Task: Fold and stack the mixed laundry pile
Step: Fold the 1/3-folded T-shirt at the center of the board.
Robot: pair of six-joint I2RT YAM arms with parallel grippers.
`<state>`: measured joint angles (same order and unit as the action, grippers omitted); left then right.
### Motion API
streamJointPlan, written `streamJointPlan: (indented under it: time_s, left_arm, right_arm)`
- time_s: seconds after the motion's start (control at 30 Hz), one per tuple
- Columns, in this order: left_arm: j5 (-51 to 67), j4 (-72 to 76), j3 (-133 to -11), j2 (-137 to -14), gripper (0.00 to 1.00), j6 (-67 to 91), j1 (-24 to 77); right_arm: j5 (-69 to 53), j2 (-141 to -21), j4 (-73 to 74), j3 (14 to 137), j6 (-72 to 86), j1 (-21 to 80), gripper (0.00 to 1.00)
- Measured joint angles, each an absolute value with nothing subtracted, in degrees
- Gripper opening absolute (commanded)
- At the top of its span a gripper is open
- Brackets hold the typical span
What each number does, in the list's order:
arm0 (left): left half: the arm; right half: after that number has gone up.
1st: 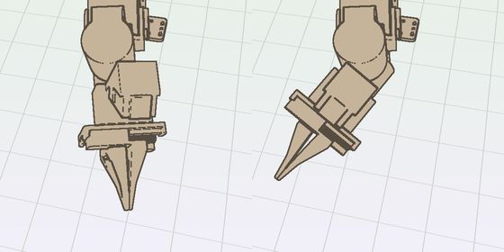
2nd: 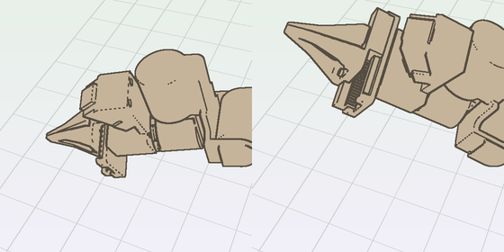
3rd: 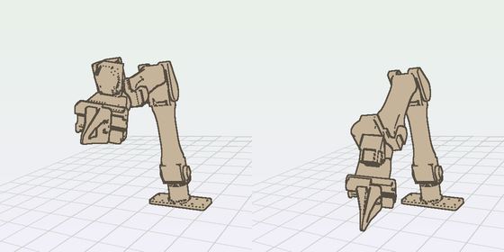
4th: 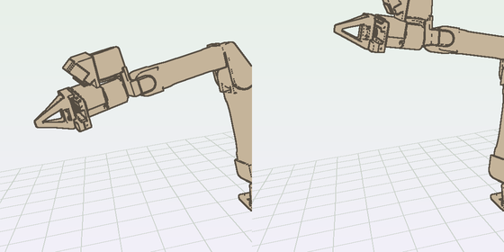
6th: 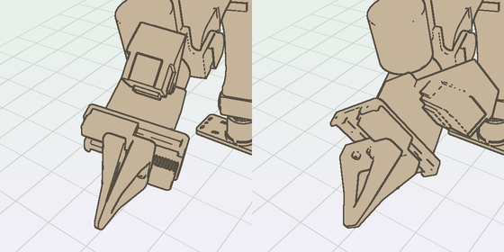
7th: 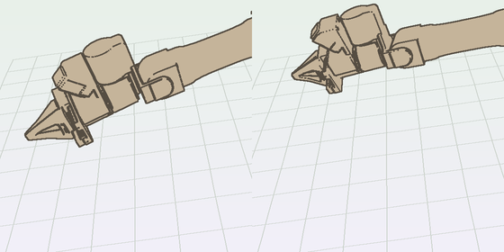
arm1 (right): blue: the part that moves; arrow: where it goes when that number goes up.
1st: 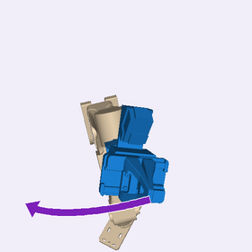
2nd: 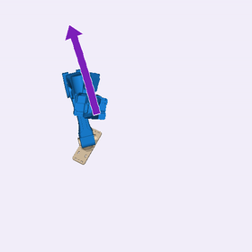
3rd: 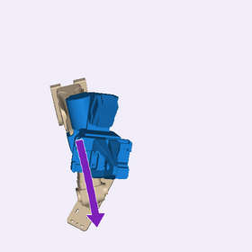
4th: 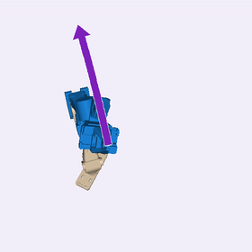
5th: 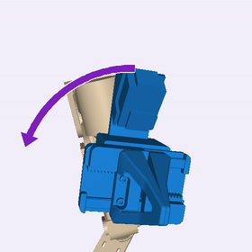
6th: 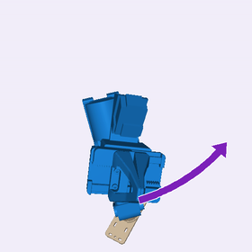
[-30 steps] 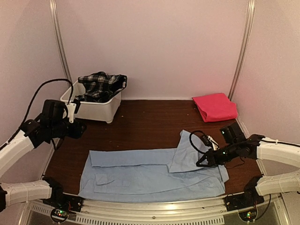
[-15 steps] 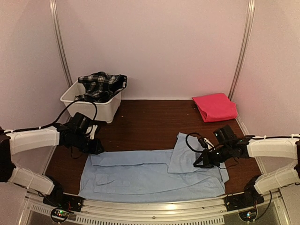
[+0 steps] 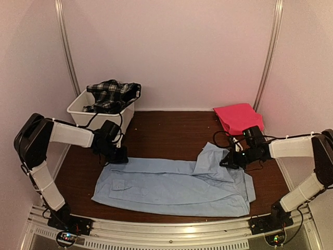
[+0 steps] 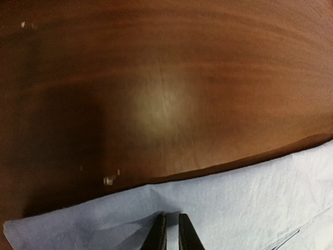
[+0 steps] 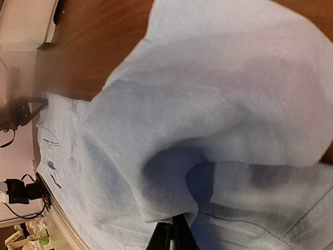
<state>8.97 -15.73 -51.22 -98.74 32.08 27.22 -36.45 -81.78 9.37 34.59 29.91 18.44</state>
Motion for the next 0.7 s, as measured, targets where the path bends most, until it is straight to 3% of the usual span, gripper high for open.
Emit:
streamJointPlan:
  time_s: [0.3,0.6,0.63,0.7]
  left_arm:
    - [7.40,-14.59,-60.88,-105.75,0.10,32.03,23.68]
    - [6.33,-15.20,-60.31,-103.39,0.11,30.98,23.68]
    - [6.26,-15.22,-60.31,-102.98,0.11,30.76,23.68]
    - [6.22,-15.29,-60.31,-102.30,0.12,30.28,23.68]
  right_arm:
    - [-38.65,-82.28,12.67,48.64,21.08,17.67,0.02]
    - [-41.21,-73.21,15.35,39.72,22.46,27.03,0.07]
    - [-41.39,-72.66,15.42,38.30,22.98,28.03,0.09]
    - [-41.76,-71.85,15.42,34.81,24.64,30.20,0.25]
